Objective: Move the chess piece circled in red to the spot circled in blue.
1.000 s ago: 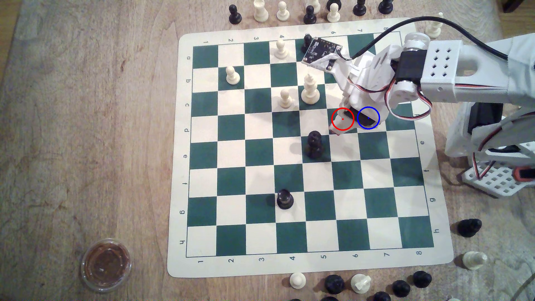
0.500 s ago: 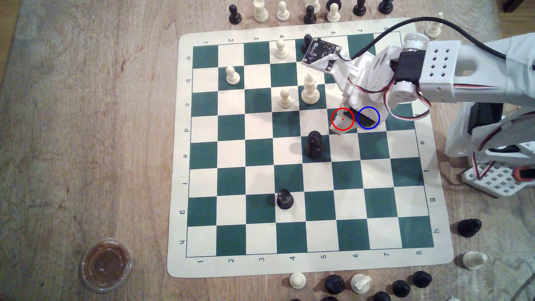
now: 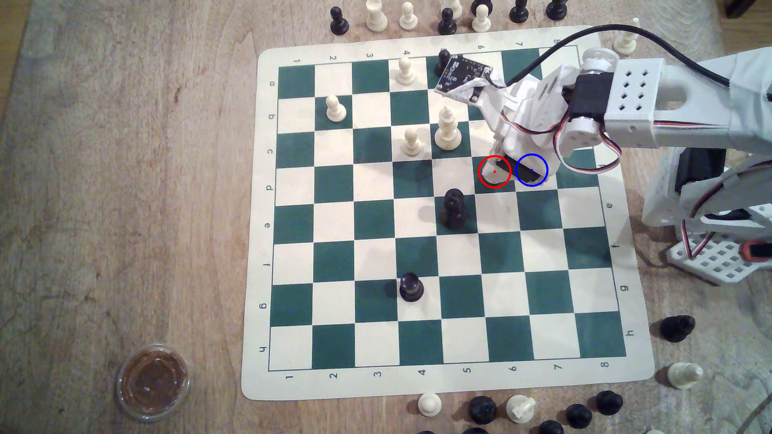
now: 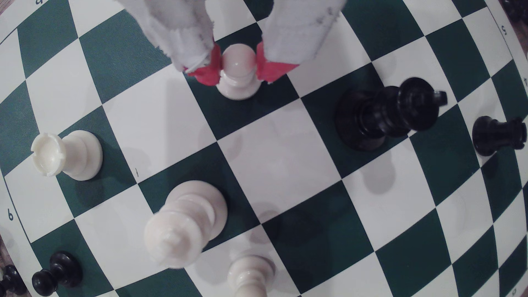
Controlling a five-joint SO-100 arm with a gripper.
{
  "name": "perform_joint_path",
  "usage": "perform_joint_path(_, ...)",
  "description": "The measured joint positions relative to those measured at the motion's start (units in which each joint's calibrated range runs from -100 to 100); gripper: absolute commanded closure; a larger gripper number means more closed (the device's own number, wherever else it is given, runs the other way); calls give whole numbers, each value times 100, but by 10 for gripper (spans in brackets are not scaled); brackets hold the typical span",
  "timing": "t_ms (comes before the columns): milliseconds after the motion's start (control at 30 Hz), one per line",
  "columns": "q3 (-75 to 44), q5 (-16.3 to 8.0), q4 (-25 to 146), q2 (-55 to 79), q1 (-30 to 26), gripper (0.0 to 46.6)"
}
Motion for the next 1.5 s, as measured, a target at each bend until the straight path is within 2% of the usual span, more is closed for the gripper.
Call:
perform_joint_path(233, 0, 0, 0, 0, 0, 464)
perform_joint_path(533, 0, 0, 40, -25, 0, 464)
perform_joint_path(667, -63, 0, 422, -209, -15, 464)
perform_joint_path(833, -714, 0, 1219, -612, -52, 464)
perform_joint_path(1033, -777, 0, 1649, -1131, -52, 464)
perform_joint_path(1300, 18, 103, 1673, -1919, 81, 464)
perform_joint_path(1500, 452, 127, 1641, -1977, 221, 464)
